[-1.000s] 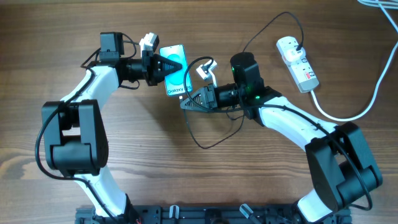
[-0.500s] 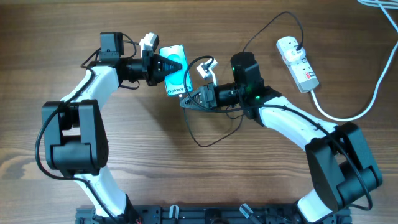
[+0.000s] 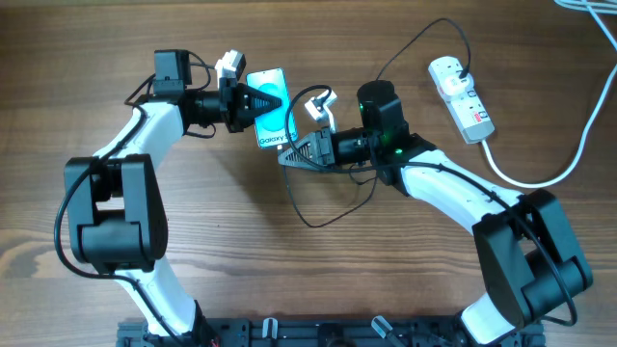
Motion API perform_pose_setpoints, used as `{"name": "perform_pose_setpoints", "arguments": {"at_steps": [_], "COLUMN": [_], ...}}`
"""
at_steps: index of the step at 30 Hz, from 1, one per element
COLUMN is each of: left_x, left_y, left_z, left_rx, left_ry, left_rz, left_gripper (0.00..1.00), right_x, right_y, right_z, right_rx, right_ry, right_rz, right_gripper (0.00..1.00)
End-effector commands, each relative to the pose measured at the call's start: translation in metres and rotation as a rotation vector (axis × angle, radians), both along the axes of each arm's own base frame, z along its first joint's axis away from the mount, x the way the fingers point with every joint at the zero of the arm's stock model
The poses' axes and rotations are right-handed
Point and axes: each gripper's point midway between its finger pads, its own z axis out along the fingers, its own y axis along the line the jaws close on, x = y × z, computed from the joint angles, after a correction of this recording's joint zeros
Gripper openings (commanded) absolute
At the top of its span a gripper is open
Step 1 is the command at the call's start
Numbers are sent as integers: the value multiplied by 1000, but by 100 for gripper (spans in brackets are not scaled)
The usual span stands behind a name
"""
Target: Plug charger to phone and switch on socket
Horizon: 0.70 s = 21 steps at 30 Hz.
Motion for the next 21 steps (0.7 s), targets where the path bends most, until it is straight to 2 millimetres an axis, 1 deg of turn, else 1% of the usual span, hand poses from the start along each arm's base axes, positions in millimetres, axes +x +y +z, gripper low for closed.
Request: {"name": "perform_pose_setpoints", "arguments": {"at_steps": [1, 12, 16, 21], "left_x": [-3, -3, -3, -3], "left_y": [0, 0, 0, 0], "left_z": [7, 7, 7, 7], "left_rx": [-31, -31, -31, -31], "left_ry": [-30, -30, -30, -30], "left_rz": [-19, -19, -19, -19], "left_gripper": [4, 4, 4, 4], "right_x": [10, 22, 23, 26], "right_y": [0, -2, -2, -4], "right_z": [-7, -13, -14, -20], "right_rx": [-22, -60, -63, -91], "right_ry": [11, -4, -5, 9], "right_rz": [-49, -117, -124, -151], "right_gripper": [4, 4, 4, 6]}}
